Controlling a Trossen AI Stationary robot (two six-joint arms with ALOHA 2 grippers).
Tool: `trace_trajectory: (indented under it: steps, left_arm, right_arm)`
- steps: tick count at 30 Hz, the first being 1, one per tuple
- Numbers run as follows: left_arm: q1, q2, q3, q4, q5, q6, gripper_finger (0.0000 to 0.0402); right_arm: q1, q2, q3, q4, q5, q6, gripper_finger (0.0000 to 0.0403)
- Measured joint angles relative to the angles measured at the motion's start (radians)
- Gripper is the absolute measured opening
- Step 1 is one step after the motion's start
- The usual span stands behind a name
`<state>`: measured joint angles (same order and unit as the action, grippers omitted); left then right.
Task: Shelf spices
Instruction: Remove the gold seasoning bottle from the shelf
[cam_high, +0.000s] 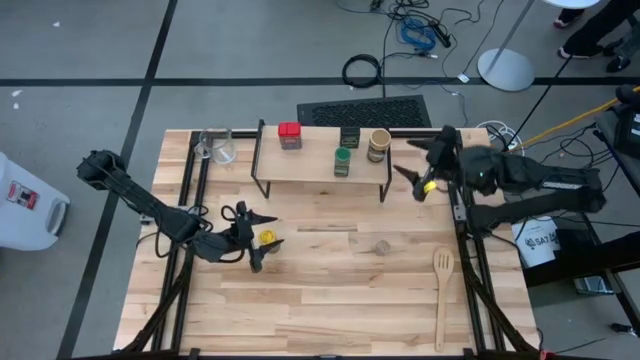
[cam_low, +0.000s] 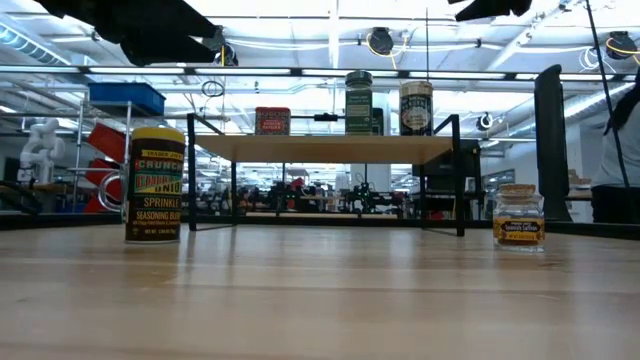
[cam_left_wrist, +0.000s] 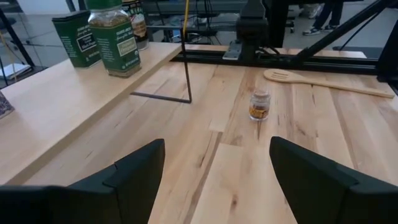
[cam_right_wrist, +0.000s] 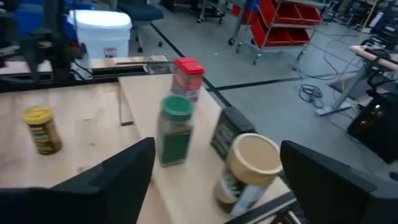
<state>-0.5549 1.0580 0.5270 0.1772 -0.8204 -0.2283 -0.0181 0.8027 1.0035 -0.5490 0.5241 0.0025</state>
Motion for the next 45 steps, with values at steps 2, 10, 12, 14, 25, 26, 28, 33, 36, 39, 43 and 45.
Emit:
trace_trajectory:
  steps: [2,10,12,14,25,26,28,33,36,39,43,45]
  left_arm:
    - [0.001,0.0,0.0,0.0,0.0,0.004,0.0299]
    - [0.019,0.0,0.0,0.0,0.0,0.009,0.0299]
    - [0.018,0.0,-0.001,-0.001,0.0,0.01,0.0299]
    - [0.018,0.0,-0.001,-0.001,0.0,0.021,0.0299]
    - [0.019,0.0,-0.002,-0.002,0.0,0.052,0.0299]
    - [0.019,0.0,-0.002,-0.002,0.0,0.056,0.0299]
    - [0.019,0.0,-0.002,-0.002,0.0,0.057,0.0299]
    - [0.019,0.0,-0.002,-0.002,0.0,0.054,0.0299]
    - [0.019,0.0,-0.002,-0.002,0.0,0.054,0.0299]
    - [0.019,0.0,-0.002,-0.002,0.0,0.054,0.0299]
    - [0.019,0.0,-0.002,-0.002,0.0,0.054,0.0299]
    - [0.019,0.0,-0.002,-0.002,0.0,0.054,0.0299]
  right_arm:
    - [-0.062,0.003,0.0,0.016,-0.054,-0.029,0.0346]
    - [-0.307,0.112,0.0,0.115,-0.292,-0.072,0.0355]
    - [-0.361,0.148,0.008,0.1,-0.343,-0.072,0.0355]
    - [-0.405,0.183,0.026,0.092,-0.382,-0.074,0.0355]
    - [-0.514,0.488,0.43,-0.268,-0.478,-0.118,0.0355]
    - [-0.514,0.518,0.472,-0.304,-0.478,-0.127,0.0355]
    - [-0.514,0.578,0.544,-0.379,-0.479,-0.138,0.0355]
    - [-0.513,0.709,0.699,-0.556,-0.479,-0.143,0.0355]
    - [-0.513,0.772,0.77,-0.635,-0.478,-0.147,0.0355]
    - [-0.513,0.816,0.823,-0.687,-0.474,-0.159,0.0355]
    - [-0.518,0.852,0.858,-0.712,-0.469,-0.195,0.0355]
    - [-0.522,0.862,0.86,-0.718,-0.468,-0.205,0.0355]
